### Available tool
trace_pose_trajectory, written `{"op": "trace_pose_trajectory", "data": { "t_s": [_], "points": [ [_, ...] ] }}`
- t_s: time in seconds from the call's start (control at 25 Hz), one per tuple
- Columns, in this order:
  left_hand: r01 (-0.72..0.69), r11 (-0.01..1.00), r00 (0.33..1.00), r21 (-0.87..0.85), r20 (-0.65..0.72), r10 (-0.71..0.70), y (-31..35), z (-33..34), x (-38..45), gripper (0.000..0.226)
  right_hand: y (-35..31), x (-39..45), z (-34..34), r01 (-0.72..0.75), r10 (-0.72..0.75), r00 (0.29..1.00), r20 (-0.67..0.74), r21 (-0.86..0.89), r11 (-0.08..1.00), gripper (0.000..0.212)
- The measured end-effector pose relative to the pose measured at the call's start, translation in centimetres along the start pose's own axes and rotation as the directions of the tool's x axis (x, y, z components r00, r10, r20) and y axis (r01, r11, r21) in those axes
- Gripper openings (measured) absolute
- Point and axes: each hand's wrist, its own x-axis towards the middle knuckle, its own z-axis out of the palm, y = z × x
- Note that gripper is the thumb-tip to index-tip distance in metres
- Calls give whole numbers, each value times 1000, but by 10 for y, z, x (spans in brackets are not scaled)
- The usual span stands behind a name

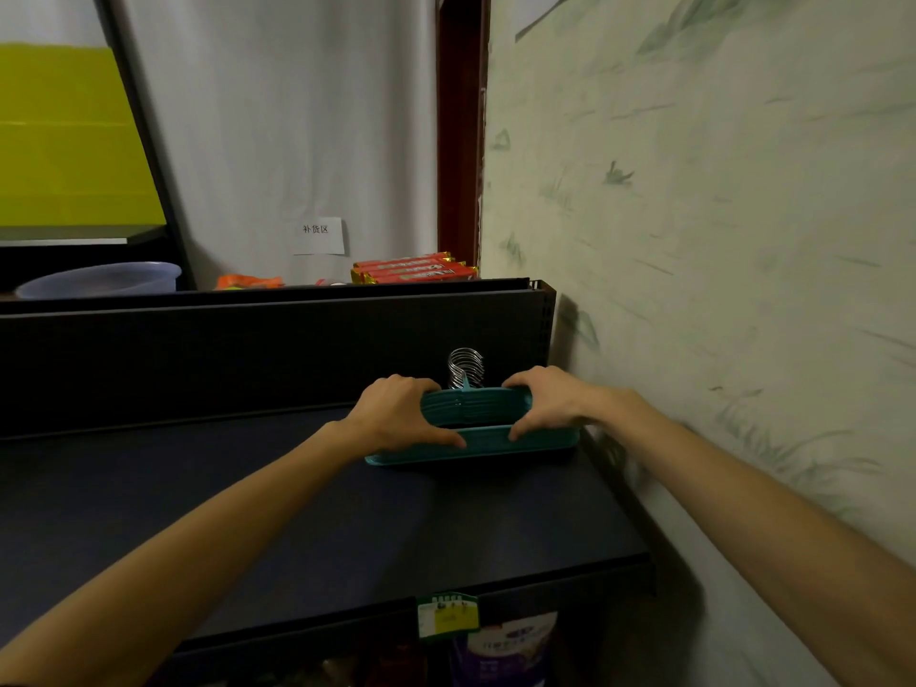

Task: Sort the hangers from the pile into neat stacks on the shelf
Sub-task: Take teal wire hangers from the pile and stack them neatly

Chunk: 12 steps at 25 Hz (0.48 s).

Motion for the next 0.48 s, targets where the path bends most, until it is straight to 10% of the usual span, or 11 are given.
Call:
{"op": "trace_pose_trajectory", "data": {
  "t_s": [0.48],
  "points": [
    [66, 998, 998, 7, -16, -65, -2, 10, -8, 90, 6, 11, -8, 5, -7, 994, 105, 14, 1000, 91]
  ]
}}
